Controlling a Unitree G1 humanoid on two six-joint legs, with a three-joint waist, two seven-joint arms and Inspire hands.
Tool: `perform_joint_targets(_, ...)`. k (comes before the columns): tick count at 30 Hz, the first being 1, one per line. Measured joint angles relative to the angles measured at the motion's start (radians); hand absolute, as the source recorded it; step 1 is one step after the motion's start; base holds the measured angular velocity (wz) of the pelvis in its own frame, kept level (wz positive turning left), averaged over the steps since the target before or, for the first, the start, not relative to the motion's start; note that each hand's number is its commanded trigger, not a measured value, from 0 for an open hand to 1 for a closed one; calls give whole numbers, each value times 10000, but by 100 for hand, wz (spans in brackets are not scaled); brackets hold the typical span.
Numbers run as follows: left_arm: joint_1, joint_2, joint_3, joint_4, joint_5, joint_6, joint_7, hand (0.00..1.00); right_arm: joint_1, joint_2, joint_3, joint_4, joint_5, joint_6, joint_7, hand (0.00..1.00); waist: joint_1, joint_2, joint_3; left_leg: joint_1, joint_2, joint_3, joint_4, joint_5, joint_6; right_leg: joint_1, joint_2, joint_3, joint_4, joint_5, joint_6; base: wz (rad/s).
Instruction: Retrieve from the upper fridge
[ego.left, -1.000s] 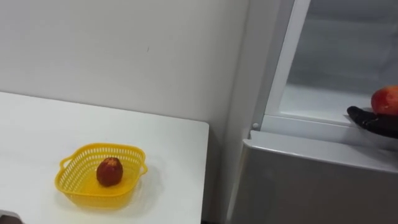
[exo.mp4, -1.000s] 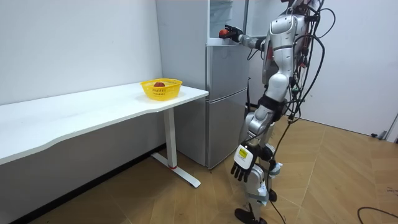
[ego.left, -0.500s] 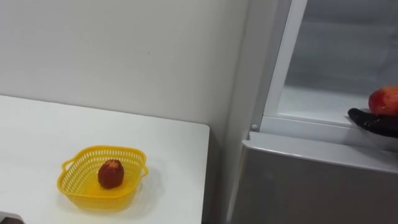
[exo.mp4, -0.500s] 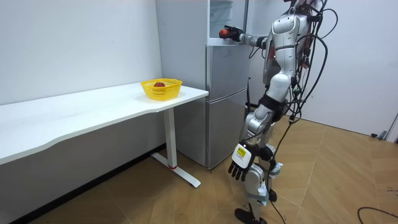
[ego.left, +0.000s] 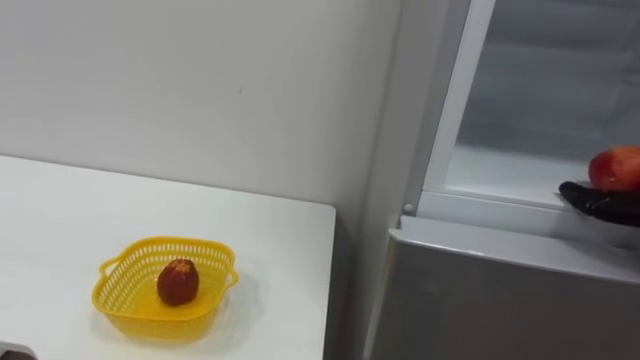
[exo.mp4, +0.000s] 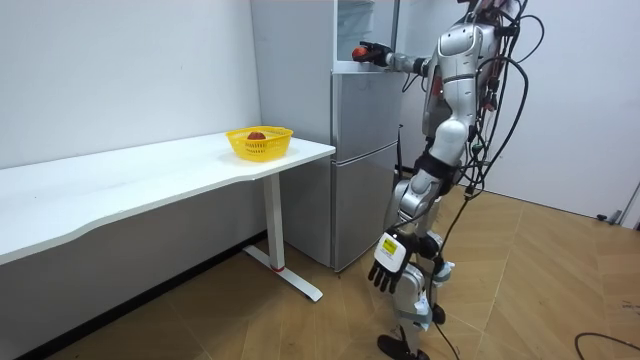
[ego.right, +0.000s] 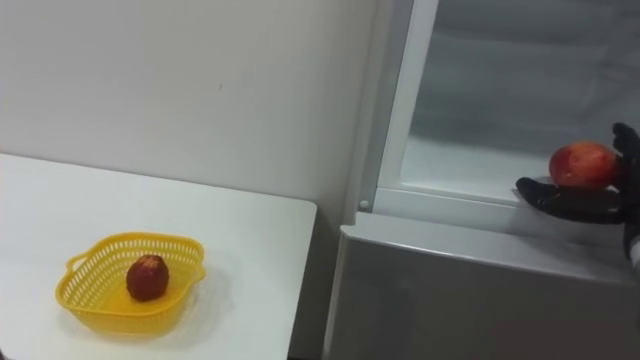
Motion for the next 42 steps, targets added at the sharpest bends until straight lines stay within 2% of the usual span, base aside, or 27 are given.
perform_joint_targets(5, -157, 0, 5, 125, 10, -1, -10, 0, -1, -133, -2, 35, -84, 72, 301, 100, 22, -64, -1, 14, 1, 5, -33, -1, -2, -3, 3, 2, -5, -1, 1, 0)
perform_joint_targets(17, -212, 2, 7, 295, 9, -2, -26, 0, -29, -364, -329, 231, -184, 54, 260, 100, 91, -85, 0, 21, 9, 8, -59, -3, -4, -5, 8, -14, -12, -1, 1, 0)
perform_joint_targets(26, -335, 25, 7, 295, 12, 0, -64, 0, -503, -435, -352, 729, -212, 66, 157, 100, 243, -116, 66, 10, 21, -9, -123, -8, -13, -6, 12, -104, -20, -1, 1, 0)
perform_joint_targets(33, -453, 32, 1, 299, 17, 2, -57, 0, -576, -447, -257, 719, -44, 57, 165, 100, 309, -111, 76, 4, 22, -34, -141, -9, -14, -8, 16, -112, -19, -1, 2, 0)
perform_joint_targets(36, -449, 23, 2, 292, 16, 2, -49, 0, -571, -445, -230, 519, 69, 114, 172, 100, 306, -124, 66, -29, 23, 15, -159, -9, -15, -92, 18, -74, -3, -1, 2, -4)
perform_joint_targets(38, -425, 23, 3, 294, 17, -3, -10, 0, -432, -404, -216, -92, 104, 378, 61, 100, 317, -141, 48, -41, 23, 44, -201, -9, -15, -145, 17, -64, 5, -1, 2, -7)
perform_joint_targets(40, -419, 19, -12, 293, 10, -18, 70, 0, -278, -326, -129, -804, 92, 512, -105, 100, 238, -75, 31, -64, 22, 51, -179, -9, -14, -177, 16, -40, 7, -1, 1, -2)
perform_joint_targets(42, -428, -3, -13, 302, 20, -41, 308, 0, 140, -312, 83, -1635, 88, 497, -336, 100, 212, 50, -26, -55, 22, 54, -162, -7, -13, -169, 15, -26, 9, -1, 1, 0)
